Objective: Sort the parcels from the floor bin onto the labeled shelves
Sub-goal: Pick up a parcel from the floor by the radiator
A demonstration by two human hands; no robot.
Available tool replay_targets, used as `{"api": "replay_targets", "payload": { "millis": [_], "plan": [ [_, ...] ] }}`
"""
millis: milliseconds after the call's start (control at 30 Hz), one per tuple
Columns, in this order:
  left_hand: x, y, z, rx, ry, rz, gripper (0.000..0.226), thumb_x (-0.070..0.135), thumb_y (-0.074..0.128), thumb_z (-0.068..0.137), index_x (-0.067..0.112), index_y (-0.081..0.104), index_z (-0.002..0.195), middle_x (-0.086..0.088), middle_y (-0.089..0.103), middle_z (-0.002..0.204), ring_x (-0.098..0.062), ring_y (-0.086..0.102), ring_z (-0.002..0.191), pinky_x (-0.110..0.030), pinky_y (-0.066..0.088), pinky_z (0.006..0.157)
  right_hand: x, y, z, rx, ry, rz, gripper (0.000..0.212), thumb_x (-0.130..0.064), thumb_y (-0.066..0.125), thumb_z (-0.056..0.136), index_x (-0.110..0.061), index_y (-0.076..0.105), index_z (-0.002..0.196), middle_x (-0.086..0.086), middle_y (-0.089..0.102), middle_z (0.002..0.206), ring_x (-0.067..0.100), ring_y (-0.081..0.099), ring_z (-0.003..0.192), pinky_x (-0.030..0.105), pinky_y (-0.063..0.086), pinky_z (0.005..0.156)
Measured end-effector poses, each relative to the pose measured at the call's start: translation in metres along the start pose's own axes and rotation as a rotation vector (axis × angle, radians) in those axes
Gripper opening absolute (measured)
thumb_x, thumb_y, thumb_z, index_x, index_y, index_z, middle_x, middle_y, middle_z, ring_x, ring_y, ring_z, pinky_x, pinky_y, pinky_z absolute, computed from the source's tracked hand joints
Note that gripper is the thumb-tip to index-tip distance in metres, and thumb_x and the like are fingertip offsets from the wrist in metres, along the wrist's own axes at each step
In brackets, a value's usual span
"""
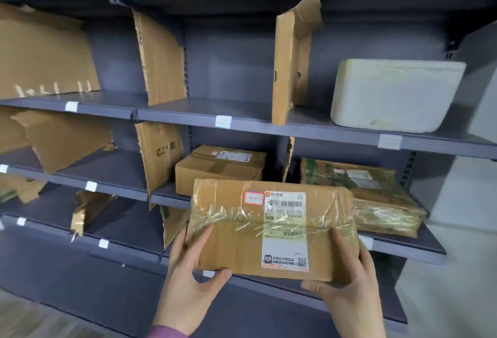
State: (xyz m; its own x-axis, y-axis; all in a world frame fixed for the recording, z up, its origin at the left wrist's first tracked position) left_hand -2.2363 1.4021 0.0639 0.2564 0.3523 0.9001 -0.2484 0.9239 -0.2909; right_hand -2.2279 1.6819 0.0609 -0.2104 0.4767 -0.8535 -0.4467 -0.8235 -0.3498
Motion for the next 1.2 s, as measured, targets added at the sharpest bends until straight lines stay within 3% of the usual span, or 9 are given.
{"api": "replay_targets", "payload": {
  "millis": [200,333,533,700,833,933,1067,1133,1200],
  "plan": [
    [-0.011,-0.002,0.047,-0.023,0.002,-0.011,0.074,0.027,0.080,0.071,0.067,0.042,0.120,0.038,0.009,0.144,0.023,0.019,0.125,-0.022,0.027,0.106,-0.007,0.024,0.036,0.031,-0.020,-0.072,0.124,-0.012,0.100,0.030,-0.055,0.039,0.129,0.000,0.034,0.153,0.031,0.034,0.138,0.054,0.032,0.112],
    [-0.031,-0.024,0.077,-0.037,0.024,-0.016,0.077,0.028,0.080,0.069,0.066,0.040,0.123,0.032,0.011,0.147,0.024,0.016,0.125,-0.024,0.025,0.107,-0.023,0.059,0.049,0.028,-0.013,-0.097,0.126,-0.017,0.100,0.030,-0.054,0.034,0.130,0.004,0.032,0.155,0.033,0.032,0.140,0.053,0.031,0.113],
    [-0.064,-0.078,0.135,-0.101,0.076,0.017,0.082,0.028,0.084,0.064,0.065,0.041,0.122,0.024,0.017,0.149,0.000,0.016,0.139,-0.044,0.027,0.114,-0.054,0.124,0.042,0.132,0.005,-0.103,0.126,-0.016,0.100,0.029,-0.053,0.035,0.130,0.003,0.034,0.154,0.029,0.033,0.140,0.050,0.031,0.112],
    [-0.086,-0.112,0.158,-0.144,0.140,0.021,0.088,0.025,0.086,0.062,0.058,0.039,0.128,0.020,0.019,0.151,-0.008,0.011,0.144,-0.047,0.025,0.114,-0.072,0.163,0.029,0.183,0.007,-0.136,0.124,-0.010,0.100,0.026,-0.055,0.039,0.124,-0.005,0.042,0.140,0.024,0.041,0.133,0.046,0.037,0.106],
    [-0.103,-0.142,0.151,-0.135,0.137,-0.014,0.091,0.040,0.083,0.051,0.042,0.045,0.133,0.011,0.029,0.150,0.003,0.026,0.134,-0.037,0.031,0.106,-0.082,0.193,0.015,0.123,0.017,-0.169,0.118,-0.022,0.098,0.022,-0.071,0.045,0.116,-0.012,0.040,0.134,0.011,0.041,0.123,0.040,0.039,0.100],
    [-0.121,-0.167,0.146,-0.115,0.112,-0.003,0.102,0.055,0.068,0.042,0.024,0.046,0.136,0.001,0.037,0.146,0.000,0.032,0.131,-0.038,0.033,0.105,-0.086,0.220,0.003,0.063,0.042,-0.193,0.122,-0.027,0.100,0.025,-0.083,0.035,0.112,-0.019,0.037,0.135,0.008,0.038,0.125,0.045,0.039,0.104],
    [-0.148,-0.180,0.139,-0.140,-0.008,0.038,0.092,0.025,0.090,0.051,0.038,0.047,0.132,0.002,0.036,0.147,-0.005,0.032,0.133,-0.036,0.032,0.107,-0.075,0.246,-0.017,0.039,0.147,-0.217,0.123,-0.030,0.100,0.029,-0.060,0.031,0.125,-0.010,0.036,0.146,0.025,0.037,0.137,0.048,0.039,0.107],
    [-0.157,-0.182,0.130,-0.156,-0.055,0.049,0.089,0.013,0.088,0.058,0.044,0.047,0.129,0.007,0.033,0.147,0.009,0.029,0.127,-0.034,0.030,0.107,-0.067,0.253,-0.027,0.009,0.194,-0.216,0.117,-0.024,0.100,0.035,-0.058,0.032,0.124,-0.005,0.034,0.151,0.029,0.035,0.138,0.048,0.037,0.109],
    [-0.161,-0.185,0.121,-0.171,-0.102,0.077,0.080,0.017,0.086,0.063,0.049,0.048,0.127,0.016,0.029,0.146,0.030,0.019,0.118,-0.030,0.030,0.105,-0.062,0.257,-0.032,-0.011,0.212,-0.198,0.113,-0.021,0.099,0.038,-0.053,0.038,0.127,-0.002,0.034,0.152,0.031,0.035,0.138,0.051,0.035,0.110]
  ]
}}
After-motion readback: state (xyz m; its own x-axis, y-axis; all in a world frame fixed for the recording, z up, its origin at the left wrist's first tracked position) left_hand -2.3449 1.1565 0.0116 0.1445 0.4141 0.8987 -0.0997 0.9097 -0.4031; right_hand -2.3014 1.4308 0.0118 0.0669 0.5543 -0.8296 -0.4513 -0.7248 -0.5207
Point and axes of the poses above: each hand's wrist, its own z-axis towards the middle knuckle, its own y-axis out of the palm, x = y × z, the point moved 6 cm from there along z, towards the middle knuckle
